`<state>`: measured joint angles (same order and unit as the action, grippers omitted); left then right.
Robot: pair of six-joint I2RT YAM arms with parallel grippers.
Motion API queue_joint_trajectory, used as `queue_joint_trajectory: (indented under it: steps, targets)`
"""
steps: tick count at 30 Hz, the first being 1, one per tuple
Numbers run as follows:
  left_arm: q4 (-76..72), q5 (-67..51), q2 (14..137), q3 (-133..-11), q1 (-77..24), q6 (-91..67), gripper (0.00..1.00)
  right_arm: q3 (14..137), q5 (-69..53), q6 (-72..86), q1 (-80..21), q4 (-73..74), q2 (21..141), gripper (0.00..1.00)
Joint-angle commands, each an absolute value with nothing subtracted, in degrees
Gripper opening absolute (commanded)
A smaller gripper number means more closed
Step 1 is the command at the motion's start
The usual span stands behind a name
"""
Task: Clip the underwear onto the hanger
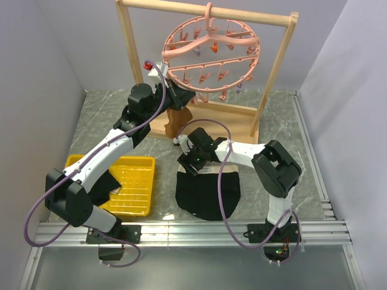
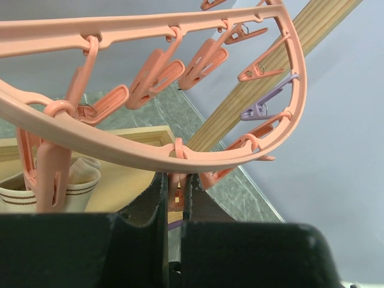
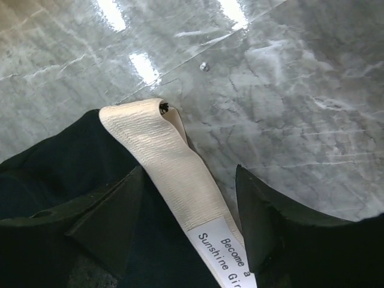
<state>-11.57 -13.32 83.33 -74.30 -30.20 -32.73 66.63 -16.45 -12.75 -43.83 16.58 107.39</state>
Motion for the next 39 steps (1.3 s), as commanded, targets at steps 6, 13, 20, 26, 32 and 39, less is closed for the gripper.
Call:
queue_joint_trajectory:
  steps: [6,13,20,26,32,39]
  targets:
    - [-11.69,-14.94,83.50,-76.11,-30.06,-33.93,0.00,67.59,-18.19,-13.53,-43.51,17.66,103.79,0.70]
    - [-11.78,-14.77,83.41,-75.94,-30.15,-33.75,0.00,68.38,-23.03,-15.12,-42.80,20.66,106.96,0.67]
    - [-11.95,-15.21,83.67,-75.94,-29.97,-34.01,0.00,69.35,-22.59,-14.33,-42.37,20.04,108.37,0.66]
    - [-12.04,-15.56,83.67,-75.41,-29.97,-34.19,0.00,70.84,-23.38,-13.98,-41.75,21.09,104.42,0.66]
    - [-12.31,-15.82,83.85,-75.50,-29.88,-34.45,0.00,71.02,-20.31,-14.68,-41.75,21.10,104.93,0.65]
    - [-11.87,-15.73,83.94,-75.94,-29.97,-34.28,0.00,72.33,-16.79,-14.33,-42.01,21.97,109.60,0.65]
